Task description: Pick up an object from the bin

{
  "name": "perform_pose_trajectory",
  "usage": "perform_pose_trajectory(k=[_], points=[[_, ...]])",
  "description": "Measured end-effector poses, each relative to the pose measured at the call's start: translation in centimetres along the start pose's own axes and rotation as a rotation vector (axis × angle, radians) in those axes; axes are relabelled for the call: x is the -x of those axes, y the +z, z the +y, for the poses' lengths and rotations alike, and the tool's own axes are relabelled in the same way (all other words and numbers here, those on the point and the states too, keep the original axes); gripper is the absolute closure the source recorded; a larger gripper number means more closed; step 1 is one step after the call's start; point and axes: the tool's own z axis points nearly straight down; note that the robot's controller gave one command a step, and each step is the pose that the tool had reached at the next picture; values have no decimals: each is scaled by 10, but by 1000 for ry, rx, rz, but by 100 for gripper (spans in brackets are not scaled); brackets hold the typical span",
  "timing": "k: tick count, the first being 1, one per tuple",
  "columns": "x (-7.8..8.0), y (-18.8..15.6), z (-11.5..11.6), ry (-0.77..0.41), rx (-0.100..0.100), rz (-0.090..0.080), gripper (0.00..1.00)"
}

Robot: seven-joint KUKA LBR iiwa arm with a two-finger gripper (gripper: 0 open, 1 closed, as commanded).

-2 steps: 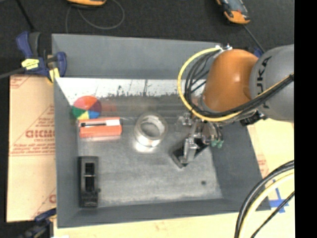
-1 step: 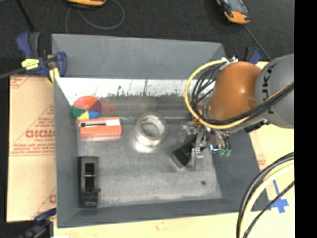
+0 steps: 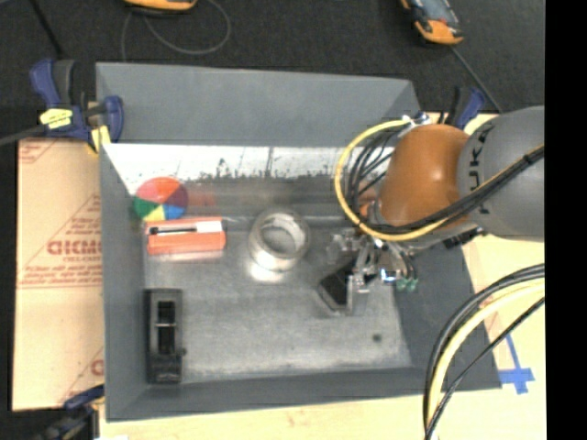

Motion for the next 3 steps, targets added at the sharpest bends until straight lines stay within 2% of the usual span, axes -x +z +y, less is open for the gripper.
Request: perform_pose_trajectory(k=[1,2,3], points=[[6,26,-21,-52,0,5,0],[11,33,-37,-235,-4,-1,0],[11,34,-46,-8,1,-3,0]])
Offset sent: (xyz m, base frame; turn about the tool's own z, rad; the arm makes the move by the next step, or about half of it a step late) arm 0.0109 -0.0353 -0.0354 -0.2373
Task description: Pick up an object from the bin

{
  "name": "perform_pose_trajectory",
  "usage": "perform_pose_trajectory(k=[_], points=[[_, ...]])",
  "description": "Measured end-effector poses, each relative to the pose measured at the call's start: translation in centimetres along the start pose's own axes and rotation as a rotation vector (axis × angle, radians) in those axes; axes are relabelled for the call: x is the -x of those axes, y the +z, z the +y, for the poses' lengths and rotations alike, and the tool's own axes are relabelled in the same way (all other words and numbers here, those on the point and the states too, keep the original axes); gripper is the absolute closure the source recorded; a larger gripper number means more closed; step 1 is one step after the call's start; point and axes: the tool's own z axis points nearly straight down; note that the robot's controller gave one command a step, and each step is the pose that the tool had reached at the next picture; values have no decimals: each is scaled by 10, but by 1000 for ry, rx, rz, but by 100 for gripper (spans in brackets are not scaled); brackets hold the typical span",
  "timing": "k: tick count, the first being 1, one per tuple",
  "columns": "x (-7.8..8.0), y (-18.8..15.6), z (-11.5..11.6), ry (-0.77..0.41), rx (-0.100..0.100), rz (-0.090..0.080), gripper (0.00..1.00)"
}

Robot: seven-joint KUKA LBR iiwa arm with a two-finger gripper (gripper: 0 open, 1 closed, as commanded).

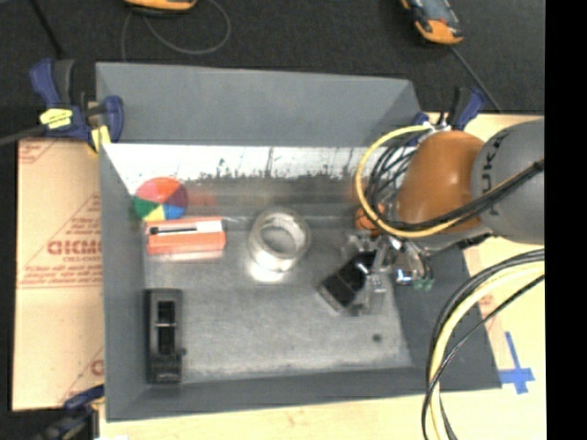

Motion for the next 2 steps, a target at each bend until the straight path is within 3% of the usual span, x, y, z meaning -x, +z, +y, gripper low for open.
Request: perform_pose_trajectory(k=[1,2], points=[[12,1,9,-141,-3,0,100],[12,1,9,-140,-3,0,100]])
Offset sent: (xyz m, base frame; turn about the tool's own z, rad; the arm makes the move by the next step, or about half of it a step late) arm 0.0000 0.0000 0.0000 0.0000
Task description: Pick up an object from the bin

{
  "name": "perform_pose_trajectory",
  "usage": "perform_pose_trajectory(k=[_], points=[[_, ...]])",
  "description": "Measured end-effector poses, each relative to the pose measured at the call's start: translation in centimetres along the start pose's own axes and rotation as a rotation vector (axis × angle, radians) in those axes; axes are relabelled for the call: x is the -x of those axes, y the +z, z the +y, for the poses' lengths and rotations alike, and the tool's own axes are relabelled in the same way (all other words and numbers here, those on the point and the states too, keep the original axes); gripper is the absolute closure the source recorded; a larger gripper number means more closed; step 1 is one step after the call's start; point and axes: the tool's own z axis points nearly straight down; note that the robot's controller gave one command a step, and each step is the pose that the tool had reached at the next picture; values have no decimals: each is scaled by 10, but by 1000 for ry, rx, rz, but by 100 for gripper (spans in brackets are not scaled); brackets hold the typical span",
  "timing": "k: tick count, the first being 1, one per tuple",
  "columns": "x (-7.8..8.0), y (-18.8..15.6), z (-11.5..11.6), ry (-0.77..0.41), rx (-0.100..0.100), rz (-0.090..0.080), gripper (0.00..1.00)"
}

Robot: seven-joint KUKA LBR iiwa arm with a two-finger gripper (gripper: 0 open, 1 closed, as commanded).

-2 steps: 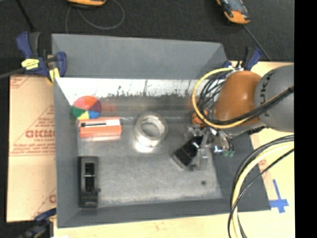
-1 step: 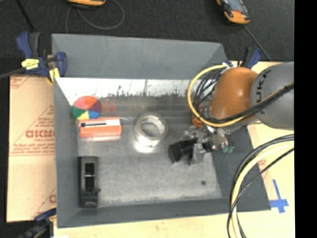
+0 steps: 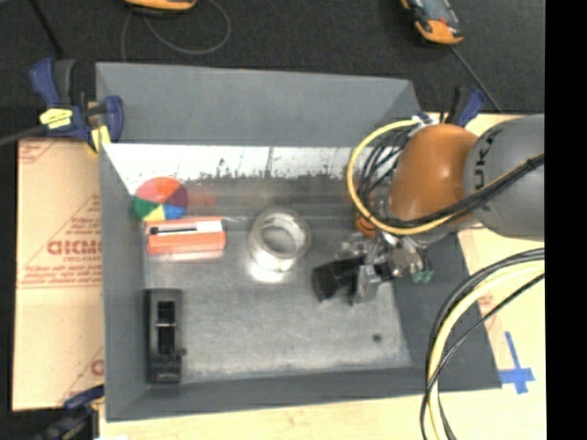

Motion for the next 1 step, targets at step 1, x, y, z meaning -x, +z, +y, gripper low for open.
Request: perform_pose_trajectory(k=[1], points=[[-37,-155,-9,21,2,9,100]])
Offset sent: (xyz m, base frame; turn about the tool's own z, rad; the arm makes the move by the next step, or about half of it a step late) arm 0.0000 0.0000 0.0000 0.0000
